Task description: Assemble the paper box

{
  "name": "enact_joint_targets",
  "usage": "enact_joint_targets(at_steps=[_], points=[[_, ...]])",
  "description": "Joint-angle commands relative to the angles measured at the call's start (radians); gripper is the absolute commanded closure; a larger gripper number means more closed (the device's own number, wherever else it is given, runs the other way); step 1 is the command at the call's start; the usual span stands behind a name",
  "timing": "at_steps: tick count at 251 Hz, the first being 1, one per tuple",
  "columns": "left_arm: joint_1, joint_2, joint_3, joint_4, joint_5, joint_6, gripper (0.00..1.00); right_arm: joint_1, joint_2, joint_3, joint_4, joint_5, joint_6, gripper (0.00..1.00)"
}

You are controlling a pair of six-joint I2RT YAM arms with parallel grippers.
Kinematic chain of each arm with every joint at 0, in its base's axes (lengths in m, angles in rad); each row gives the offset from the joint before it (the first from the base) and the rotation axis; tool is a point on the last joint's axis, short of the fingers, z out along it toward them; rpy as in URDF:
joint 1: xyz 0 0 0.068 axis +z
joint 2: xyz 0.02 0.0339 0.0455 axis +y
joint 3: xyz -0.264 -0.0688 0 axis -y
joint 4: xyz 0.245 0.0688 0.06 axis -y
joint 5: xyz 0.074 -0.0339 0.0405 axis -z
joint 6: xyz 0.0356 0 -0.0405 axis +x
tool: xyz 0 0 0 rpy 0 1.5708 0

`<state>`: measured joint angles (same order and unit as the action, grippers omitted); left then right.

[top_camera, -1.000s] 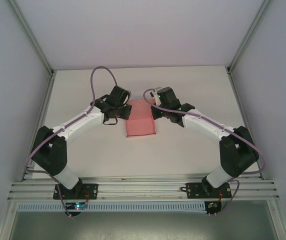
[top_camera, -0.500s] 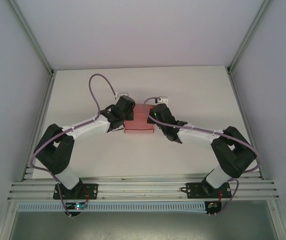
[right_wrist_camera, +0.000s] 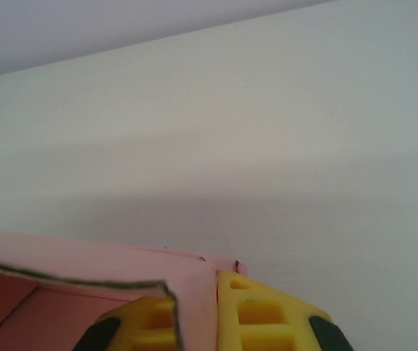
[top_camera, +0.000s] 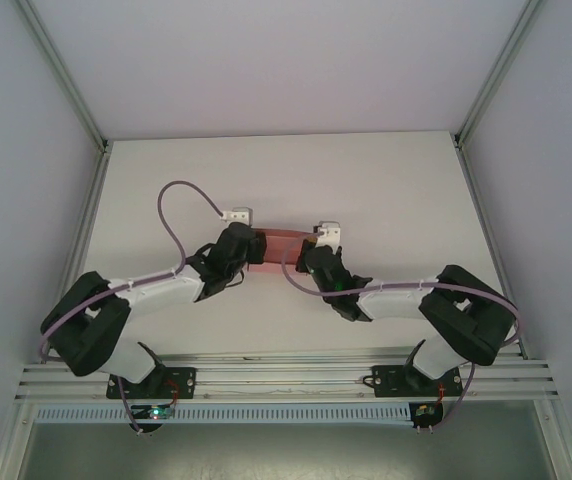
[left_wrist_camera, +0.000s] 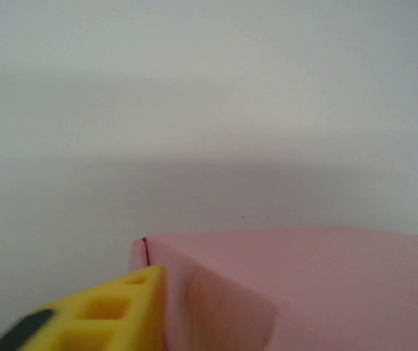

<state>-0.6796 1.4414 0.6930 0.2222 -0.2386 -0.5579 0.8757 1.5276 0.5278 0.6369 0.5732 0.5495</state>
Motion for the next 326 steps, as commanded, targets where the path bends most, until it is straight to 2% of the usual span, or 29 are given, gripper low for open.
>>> enact_joint_targets(at_steps=[1, 28, 39, 42, 111, 151, 172, 206, 239, 267, 305, 326], points=[[-0.013, -0.085, -0.041, 0.031, 0.01, 0.0, 0.54, 0.041, -0.02, -0.033, 0.093, 0.066, -0.084, 1.0], [-0.019, -0.161, -0.055, -0.07, 0.017, 0.006, 0.25, 0.075, -0.012, -0.038, 0.084, 0.097, -0.126, 1.0], [-0.019, -0.189, -0.056, -0.126, 0.025, 0.006, 0.02, 0.089, -0.005, -0.042, 0.08, 0.115, -0.129, 1.0], [-0.019, -0.198, -0.056, -0.142, 0.029, 0.005, 0.0, 0.093, -0.003, -0.042, 0.08, 0.118, -0.131, 1.0], [-0.021, -0.439, -0.101, -0.331, 0.158, -0.091, 0.0, 0.162, 0.088, -0.023, 0.06, 0.196, -0.136, 1.0], [-0.02, -0.578, -0.015, -0.575, 0.011, -0.204, 0.0, 0.187, 0.109, -0.017, 0.065, 0.21, -0.192, 1.0], [-0.014, -0.594, 0.02, -0.635, -0.013, -0.23, 0.0, 0.19, 0.112, -0.027, 0.065, 0.21, -0.201, 1.0], [0.018, -0.526, 0.047, -0.592, 0.009, -0.236, 0.0, 0.199, 0.134, -0.051, 0.122, 0.154, -0.241, 0.99], [0.098, -0.367, 0.063, -0.475, 0.175, -0.232, 0.0, 0.206, 0.169, -0.074, 0.195, 0.119, -0.293, 0.99], [0.168, -0.23, 0.101, -0.441, 0.293, -0.229, 0.0, 0.206, 0.165, -0.095, 0.211, 0.121, -0.294, 0.97], [0.2, -0.142, 0.074, -0.361, 0.368, -0.225, 0.02, 0.206, 0.175, -0.097, 0.197, 0.101, -0.3, 0.96], [0.204, -0.108, 0.032, -0.298, 0.34, -0.214, 0.05, 0.208, 0.171, -0.108, 0.193, 0.086, -0.294, 0.92]])
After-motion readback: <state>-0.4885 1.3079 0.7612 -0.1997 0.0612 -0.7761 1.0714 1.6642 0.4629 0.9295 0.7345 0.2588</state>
